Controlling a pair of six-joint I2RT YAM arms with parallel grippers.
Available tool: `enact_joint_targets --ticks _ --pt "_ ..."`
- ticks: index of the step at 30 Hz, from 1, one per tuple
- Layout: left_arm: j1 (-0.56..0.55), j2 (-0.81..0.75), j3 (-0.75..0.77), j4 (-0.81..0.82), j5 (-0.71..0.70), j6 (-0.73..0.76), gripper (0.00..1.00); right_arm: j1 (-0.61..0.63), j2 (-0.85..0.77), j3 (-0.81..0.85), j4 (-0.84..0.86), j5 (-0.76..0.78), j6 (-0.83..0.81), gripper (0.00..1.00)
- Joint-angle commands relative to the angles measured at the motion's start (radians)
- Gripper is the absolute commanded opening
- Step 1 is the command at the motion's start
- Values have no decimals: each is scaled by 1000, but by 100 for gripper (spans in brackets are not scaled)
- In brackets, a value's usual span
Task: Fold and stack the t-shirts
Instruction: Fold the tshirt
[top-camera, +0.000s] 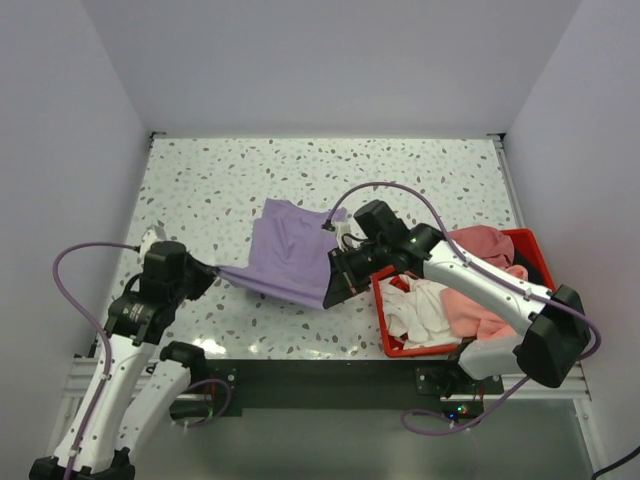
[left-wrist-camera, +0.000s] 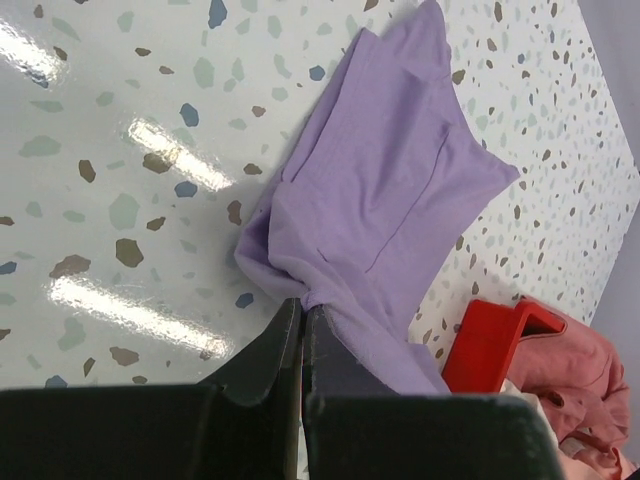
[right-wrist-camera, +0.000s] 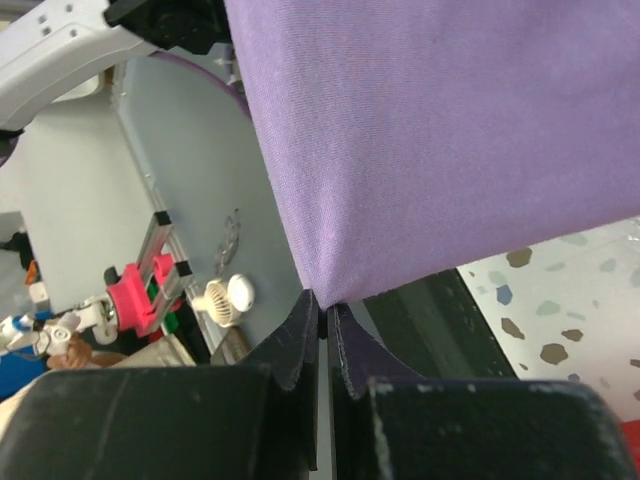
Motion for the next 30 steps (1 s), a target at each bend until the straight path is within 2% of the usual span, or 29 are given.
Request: enact_joint_targets --ticks 1,13,30 --pt "6 14 68 -13 -147 10 0 -1 -37 21 -19 -131 21 0" --pt "6 188 131 134 -205 38 0 -125 78 10 134 -204 38 0" --pt "6 471 215 353 -258 95 0 -269 215 66 144 -174 9 0"
